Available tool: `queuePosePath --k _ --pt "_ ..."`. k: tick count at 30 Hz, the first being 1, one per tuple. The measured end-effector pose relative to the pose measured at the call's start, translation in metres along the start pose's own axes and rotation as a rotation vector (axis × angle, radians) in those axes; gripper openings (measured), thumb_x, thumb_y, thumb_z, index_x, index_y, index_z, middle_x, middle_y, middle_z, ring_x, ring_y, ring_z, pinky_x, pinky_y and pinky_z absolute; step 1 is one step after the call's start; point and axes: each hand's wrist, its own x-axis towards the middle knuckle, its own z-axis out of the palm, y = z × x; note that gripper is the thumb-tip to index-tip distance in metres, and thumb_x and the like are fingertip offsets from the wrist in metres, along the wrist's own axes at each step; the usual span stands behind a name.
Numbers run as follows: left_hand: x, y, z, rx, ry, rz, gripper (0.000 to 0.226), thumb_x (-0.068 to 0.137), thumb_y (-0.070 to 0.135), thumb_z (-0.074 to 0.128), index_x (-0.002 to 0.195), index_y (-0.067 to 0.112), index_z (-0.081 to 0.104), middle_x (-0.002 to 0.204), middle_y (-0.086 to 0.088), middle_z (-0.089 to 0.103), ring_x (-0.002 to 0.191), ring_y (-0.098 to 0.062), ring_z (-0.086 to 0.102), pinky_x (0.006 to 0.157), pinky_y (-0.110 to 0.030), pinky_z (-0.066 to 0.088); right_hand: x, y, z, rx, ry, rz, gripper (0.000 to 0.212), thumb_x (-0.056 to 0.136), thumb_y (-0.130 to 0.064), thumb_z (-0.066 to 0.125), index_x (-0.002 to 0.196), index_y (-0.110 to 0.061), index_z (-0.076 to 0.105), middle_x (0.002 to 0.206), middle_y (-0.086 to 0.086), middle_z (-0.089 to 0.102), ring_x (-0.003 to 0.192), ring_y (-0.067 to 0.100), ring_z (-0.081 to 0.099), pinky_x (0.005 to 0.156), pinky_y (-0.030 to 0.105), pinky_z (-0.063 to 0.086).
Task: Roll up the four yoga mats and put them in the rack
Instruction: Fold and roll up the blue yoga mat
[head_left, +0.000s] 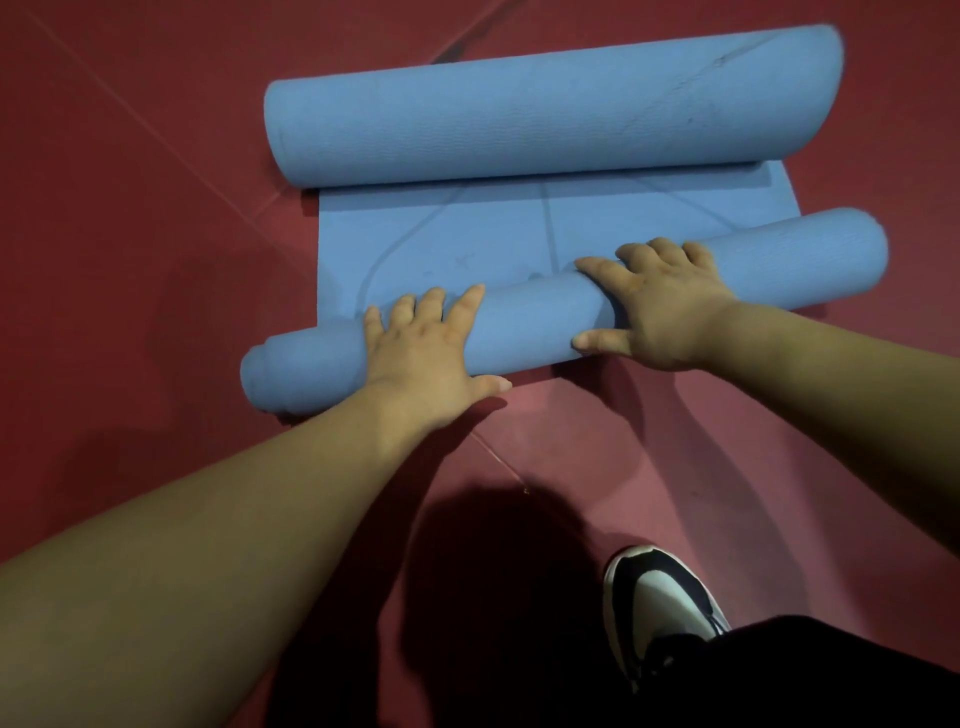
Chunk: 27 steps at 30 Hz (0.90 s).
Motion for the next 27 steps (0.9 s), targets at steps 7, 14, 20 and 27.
queuePosePath --k 7,14,20,27 --pt "0.016 -0.006 -0.008 0.046 0.004 0.022 0.107 0.068 0.092 0.052 0.155 0.041 0.016 0.150 0.000 0.043 0.135 -0.030 0.041 0.112 -0.057 0.028 0.007 0.005 0.004 -0.048 0.037 -0.080 0.113 0.061 -0.095 0.047 0.157 -0.045 0.015 0.155 0.008 0.037 0.140 0.036 0.032 0.117 0.057 0.019" --pt "0.005 -0.011 -0.008 0.036 0.023 0.092 0.100 0.071 0.090 0.050 0.154 0.039 0.023 0.147 0.003 0.047 0.131 -0.029 0.045 0.106 -0.050 0.034 -0.001 0.009 0.007 0.016 0.096 -0.099 0.105 0.058 -0.098 0.044 0.150 -0.048 0.034 0.137 -0.001 0.054 0.122 0.030 0.048 0.107 0.053 0.031" --pt "-0.043 -0.002 -0.001 0.035 -0.108 0.120 0.102 0.070 0.093 0.045 0.154 0.040 0.019 0.152 0.004 0.045 0.133 -0.029 0.045 0.105 -0.045 0.037 -0.038 0.004 0.013 0.018 -0.057 -0.136 0.109 0.054 -0.101 0.038 0.149 -0.050 0.031 0.134 -0.007 0.054 0.120 0.026 0.050 0.103 0.046 0.033" --pt "-0.094 0.005 0.014 -0.039 -0.225 0.122 0.110 0.060 0.097 0.034 0.154 0.041 0.023 0.149 0.008 0.048 0.129 -0.027 0.049 0.105 -0.043 0.039 -0.085 -0.007 0.026 0.034 -0.203 -0.161 0.108 0.054 -0.102 0.037 0.150 -0.053 0.026 0.138 -0.011 0.049 0.123 0.022 0.048 0.105 0.042 0.033"
